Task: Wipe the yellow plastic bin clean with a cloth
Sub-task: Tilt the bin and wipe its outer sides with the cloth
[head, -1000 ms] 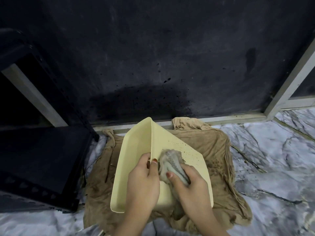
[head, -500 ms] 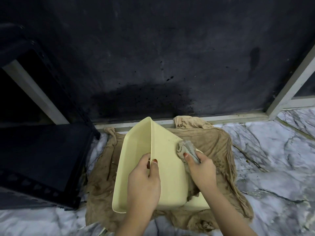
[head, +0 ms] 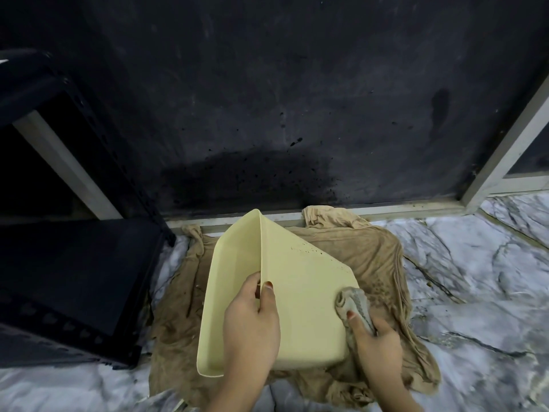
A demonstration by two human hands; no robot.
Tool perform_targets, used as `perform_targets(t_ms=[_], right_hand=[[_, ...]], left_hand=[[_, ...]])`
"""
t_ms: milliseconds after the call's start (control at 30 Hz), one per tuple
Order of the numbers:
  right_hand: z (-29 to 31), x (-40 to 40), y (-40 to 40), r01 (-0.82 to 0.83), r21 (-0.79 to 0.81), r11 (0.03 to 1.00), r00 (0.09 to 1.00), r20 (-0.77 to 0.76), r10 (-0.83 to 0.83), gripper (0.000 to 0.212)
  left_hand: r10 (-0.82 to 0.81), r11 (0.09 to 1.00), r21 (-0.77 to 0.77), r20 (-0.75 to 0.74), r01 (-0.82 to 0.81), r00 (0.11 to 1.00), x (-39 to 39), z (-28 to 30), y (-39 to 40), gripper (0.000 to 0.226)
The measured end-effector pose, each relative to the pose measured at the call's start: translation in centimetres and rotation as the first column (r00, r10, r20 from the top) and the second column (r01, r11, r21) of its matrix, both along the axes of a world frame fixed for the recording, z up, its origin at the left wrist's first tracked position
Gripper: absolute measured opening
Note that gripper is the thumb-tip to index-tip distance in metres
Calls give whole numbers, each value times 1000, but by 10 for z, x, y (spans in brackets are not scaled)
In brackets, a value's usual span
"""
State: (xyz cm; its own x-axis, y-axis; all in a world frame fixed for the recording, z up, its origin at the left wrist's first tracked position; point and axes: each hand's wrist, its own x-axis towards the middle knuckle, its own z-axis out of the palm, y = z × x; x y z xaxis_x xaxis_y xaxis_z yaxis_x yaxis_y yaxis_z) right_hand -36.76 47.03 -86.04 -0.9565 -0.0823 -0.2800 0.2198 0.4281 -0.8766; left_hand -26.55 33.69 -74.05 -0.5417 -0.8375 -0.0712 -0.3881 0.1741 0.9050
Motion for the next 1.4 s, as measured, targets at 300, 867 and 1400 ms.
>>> perform_targets(t_ms=[300,867,1400], right_hand=[[76,29,-61,-333,-123,935,920,-258,294,12],[30,-26,-46,-197,19,980,972,-127,198,25],[8,6,-23,-168,83,982,958,-221,183,31]], left_hand=[[-12,997,-77,12,12,1000,-2,-3,3,20],[-17,999,48,-20,18,1000,7,-3,-8,17],[94,996,12,-20,-94,995,-1,1,-38,25]])
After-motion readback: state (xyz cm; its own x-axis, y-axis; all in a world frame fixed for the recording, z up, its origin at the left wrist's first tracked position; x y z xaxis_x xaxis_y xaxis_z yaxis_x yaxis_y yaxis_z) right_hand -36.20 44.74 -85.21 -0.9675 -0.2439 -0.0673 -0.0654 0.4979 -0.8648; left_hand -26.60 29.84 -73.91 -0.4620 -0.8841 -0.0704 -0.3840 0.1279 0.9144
